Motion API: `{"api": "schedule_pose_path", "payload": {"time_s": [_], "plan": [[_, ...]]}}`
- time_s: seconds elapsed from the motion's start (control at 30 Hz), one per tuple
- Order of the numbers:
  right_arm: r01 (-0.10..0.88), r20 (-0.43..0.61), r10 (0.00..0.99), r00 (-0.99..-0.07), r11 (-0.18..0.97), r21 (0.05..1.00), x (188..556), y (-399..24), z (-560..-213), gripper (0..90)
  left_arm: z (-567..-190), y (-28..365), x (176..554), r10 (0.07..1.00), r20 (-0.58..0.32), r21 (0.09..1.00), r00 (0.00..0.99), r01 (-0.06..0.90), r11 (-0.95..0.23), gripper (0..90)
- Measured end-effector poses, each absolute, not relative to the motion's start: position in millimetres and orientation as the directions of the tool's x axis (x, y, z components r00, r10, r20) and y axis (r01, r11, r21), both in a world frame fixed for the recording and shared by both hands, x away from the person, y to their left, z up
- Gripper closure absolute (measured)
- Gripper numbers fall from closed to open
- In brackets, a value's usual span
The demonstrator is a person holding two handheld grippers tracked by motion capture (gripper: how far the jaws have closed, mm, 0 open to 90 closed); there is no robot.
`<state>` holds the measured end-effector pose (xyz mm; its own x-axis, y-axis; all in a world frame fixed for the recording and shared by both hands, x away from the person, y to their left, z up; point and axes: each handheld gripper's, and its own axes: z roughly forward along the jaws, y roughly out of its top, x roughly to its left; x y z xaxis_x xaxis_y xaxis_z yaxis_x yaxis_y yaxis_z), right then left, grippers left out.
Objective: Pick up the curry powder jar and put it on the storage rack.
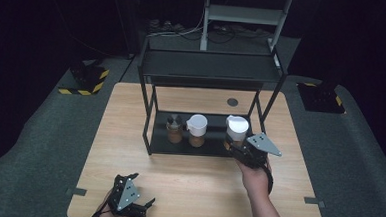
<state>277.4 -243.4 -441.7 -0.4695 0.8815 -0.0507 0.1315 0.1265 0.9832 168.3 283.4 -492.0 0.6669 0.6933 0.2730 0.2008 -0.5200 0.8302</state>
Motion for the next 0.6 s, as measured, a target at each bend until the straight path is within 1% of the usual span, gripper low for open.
{"api": "schedule_pose_path", "payload": {"time_s": [0.6], "plan": [[0.149,-0.055,0.89,-0.453,0.137,0.979,300.8,-230.1,-443.7,30.2,-493.7,285.6,167.2,0.691,0.272,0.838,0.67,0.189,-0.512,1.0]]}}
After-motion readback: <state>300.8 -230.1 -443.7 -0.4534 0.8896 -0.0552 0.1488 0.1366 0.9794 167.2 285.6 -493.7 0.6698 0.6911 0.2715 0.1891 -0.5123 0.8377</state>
